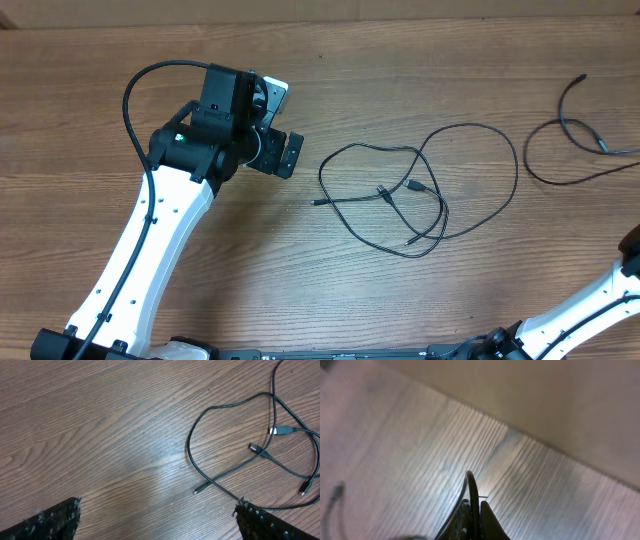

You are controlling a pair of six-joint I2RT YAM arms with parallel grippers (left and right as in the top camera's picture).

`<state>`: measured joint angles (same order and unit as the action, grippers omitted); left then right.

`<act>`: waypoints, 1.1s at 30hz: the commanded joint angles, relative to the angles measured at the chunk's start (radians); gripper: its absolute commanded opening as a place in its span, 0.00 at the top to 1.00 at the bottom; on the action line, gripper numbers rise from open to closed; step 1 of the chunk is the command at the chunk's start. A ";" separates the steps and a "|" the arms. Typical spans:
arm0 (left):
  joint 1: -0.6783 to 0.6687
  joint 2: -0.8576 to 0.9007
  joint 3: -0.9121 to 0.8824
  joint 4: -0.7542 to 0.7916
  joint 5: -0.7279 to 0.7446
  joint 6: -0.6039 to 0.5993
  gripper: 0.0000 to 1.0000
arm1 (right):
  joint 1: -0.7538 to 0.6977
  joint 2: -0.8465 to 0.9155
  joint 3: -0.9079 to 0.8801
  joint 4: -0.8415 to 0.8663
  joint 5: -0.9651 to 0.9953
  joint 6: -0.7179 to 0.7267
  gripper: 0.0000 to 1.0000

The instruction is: Untangle cables

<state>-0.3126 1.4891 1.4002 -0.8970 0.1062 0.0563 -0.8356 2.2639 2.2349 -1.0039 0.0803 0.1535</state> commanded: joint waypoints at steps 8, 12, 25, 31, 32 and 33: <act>-0.017 0.001 0.010 0.005 0.022 -0.019 0.00 | 0.018 0.039 -0.074 0.042 -0.024 0.003 0.00; -0.017 0.001 0.010 0.004 0.022 -0.020 0.00 | 0.018 0.038 -0.073 0.038 -0.061 0.003 0.00; -0.024 0.001 0.010 0.011 0.022 -0.019 0.00 | 0.148 -0.163 0.058 -0.103 -0.466 0.003 0.00; -0.036 0.001 0.010 0.011 0.022 -0.019 0.00 | 0.296 -0.192 0.055 -0.261 -0.536 -0.031 0.00; -0.037 0.002 0.010 0.011 0.022 -0.019 0.00 | 0.315 -0.192 0.055 -0.280 -0.525 -0.040 0.00; -0.037 0.001 0.010 0.009 0.022 -0.019 0.01 | 0.346 -0.192 0.055 -0.309 -0.499 -0.051 0.00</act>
<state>-0.3408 1.4891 1.4002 -0.8879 0.1169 0.0505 -0.5426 2.0651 2.2837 -1.2808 -0.4049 0.1421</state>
